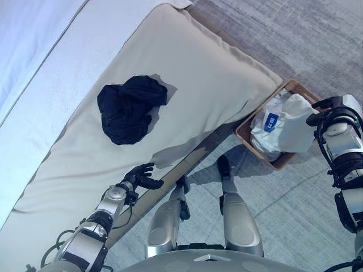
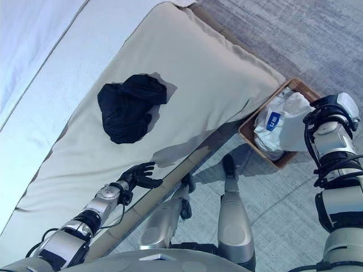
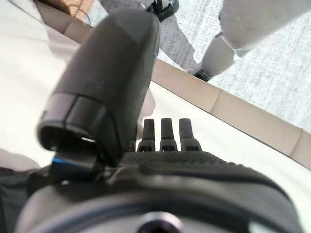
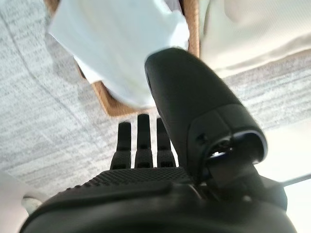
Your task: Pick up the clothes from the bed and place them into the basket
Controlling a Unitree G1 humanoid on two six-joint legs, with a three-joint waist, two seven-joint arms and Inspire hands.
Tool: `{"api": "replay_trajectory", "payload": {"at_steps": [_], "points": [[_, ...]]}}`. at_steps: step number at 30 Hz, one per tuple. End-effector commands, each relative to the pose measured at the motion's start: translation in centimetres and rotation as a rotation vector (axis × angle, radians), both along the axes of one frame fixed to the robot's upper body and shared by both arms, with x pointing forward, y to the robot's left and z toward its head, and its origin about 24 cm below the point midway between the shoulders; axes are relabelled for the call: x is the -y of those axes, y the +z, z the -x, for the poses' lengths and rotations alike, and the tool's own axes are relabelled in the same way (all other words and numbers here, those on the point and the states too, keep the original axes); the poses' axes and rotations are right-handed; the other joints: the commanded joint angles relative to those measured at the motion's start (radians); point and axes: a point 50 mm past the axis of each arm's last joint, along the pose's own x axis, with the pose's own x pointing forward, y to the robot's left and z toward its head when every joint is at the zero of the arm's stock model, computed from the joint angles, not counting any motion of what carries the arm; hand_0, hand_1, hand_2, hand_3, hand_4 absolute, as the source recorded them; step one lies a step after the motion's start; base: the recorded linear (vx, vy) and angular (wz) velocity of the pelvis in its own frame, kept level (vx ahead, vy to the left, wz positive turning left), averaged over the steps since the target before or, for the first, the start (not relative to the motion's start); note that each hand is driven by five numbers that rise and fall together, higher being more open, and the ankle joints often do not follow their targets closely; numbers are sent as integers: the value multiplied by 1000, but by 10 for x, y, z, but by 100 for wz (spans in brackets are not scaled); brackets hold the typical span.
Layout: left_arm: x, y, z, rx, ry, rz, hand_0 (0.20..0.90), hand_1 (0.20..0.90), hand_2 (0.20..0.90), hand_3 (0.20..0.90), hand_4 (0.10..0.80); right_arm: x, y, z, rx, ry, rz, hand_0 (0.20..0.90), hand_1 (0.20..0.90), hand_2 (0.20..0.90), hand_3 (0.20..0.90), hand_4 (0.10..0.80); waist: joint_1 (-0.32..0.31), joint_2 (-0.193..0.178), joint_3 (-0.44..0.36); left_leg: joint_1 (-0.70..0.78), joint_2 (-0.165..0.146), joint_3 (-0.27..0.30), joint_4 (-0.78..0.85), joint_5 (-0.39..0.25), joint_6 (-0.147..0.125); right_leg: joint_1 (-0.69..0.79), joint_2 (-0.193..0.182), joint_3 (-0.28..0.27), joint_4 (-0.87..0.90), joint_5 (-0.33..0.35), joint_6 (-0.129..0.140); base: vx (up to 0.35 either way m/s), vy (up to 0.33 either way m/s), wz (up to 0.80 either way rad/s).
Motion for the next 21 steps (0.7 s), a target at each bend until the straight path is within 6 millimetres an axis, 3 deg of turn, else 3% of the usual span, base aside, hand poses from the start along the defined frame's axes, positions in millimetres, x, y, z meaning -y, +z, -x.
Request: {"api": "replay_trajectory", "payload": {"at_steps": [1,8,11,15,18,21], "points": [[-19,-1,8,-17,18,-35,900,900,900,900,800,2,39,-7,95,15,106,900,900,900,900,800,-4,-68,-32,17,-46,-44,11,-78,-2,-32,-21,-82,92,-77,-13,35,36,1],[-29,-9,23,-38,108,-15,900,900,900,900,800,-12,23,1,85,107,96,900,900,900,900,800,1,-121,-52,41,-40,-44,5,-84,1,-3,-18,-99,88,-75,-8,63,42,9],[-32,-12,30,-48,141,-10,900,900,900,900,800,-18,29,1,119,153,150,900,900,900,900,800,12,-145,-62,49,-40,-49,7,-87,5,18,-17,-110,88,-79,-6,86,52,18],[-36,-20,45,-81,197,-4,900,900,900,900,800,-63,60,-7,265,369,226,900,900,900,900,800,36,-180,-79,59,-45,-63,9,-91,12,47,-20,-129,85,-81,-2,110,125,19],[-36,-28,56,-115,257,22,900,900,900,900,800,-114,77,-12,319,610,307,900,900,900,900,800,67,-205,-94,63,-57,-89,5,-89,21,71,-22,-142,79,-84,3,118,208,20],[-35,-32,62,-137,268,34,900,900,900,900,800,-132,79,-19,257,714,344,900,900,900,900,800,115,-221,-106,58,-71,-130,11,-87,30,84,-32,-167,91,-94,3,104,178,33]]}}
